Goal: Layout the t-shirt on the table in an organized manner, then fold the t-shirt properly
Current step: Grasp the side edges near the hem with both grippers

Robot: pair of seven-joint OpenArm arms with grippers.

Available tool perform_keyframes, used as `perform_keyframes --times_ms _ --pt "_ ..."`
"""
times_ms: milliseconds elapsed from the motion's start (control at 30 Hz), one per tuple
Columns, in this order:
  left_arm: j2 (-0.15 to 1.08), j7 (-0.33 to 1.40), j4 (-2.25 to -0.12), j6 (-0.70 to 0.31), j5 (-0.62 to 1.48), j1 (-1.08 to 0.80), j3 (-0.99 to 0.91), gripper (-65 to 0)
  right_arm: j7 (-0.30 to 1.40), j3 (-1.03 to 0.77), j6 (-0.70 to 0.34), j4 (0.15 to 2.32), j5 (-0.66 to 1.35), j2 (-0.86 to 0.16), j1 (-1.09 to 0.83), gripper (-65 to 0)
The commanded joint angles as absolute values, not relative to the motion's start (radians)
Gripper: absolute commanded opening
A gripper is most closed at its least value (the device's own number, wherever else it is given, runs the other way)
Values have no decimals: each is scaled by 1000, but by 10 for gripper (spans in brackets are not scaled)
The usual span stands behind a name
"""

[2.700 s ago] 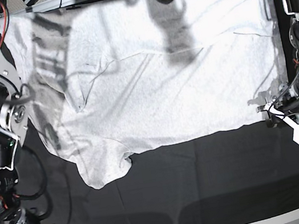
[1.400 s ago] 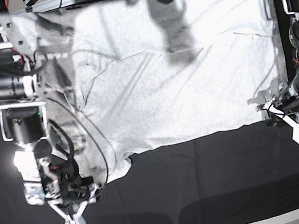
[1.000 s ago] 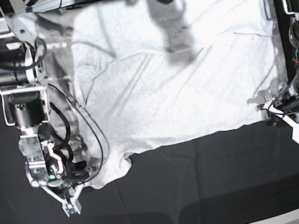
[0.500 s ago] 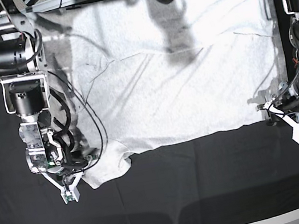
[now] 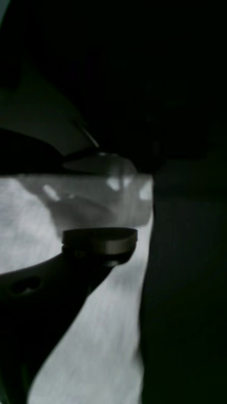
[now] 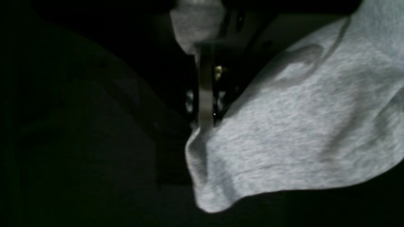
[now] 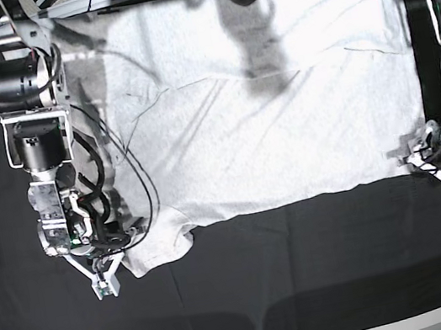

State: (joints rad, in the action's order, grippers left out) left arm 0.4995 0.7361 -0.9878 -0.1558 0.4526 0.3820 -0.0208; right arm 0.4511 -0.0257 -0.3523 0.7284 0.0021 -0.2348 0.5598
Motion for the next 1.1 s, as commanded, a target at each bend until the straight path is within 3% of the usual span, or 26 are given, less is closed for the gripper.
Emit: perform_keyframes --times_ms 0,167,367,800,867,933,967,1067 --pt "519 716 -953 -179 466 438 -26 -398 434 -27 -361 746 7 -244 596 -650" --pt "519 694 -746 -213 492 559 -26 -398 436 -27 -370 746 7 -244 596 -650" --pt "518 737 -640 -331 567 596 -26 -398 451 -27 -370 746 7 -244 596 -650" --pt "536 710 -613 -322 465 580 -26 -403 457 -27 -370 746 7 -244 596 -650" --pt "532 713 -616 -341 464 580 -25 -472 457 -27 -370 746 7 -244 596 -650" --pt "530 709 -620 -345 465 580 -25 -618 457 -27 -370 746 7 -244 596 -650" --pt "530 704 -624 -345 465 580 -25 -650 461 -27 -370 746 7 -244 596 -650" --pt "530 680 -645 -345 464 584 -26 -650 480 -27 -370 754 7 -244 598 -650"
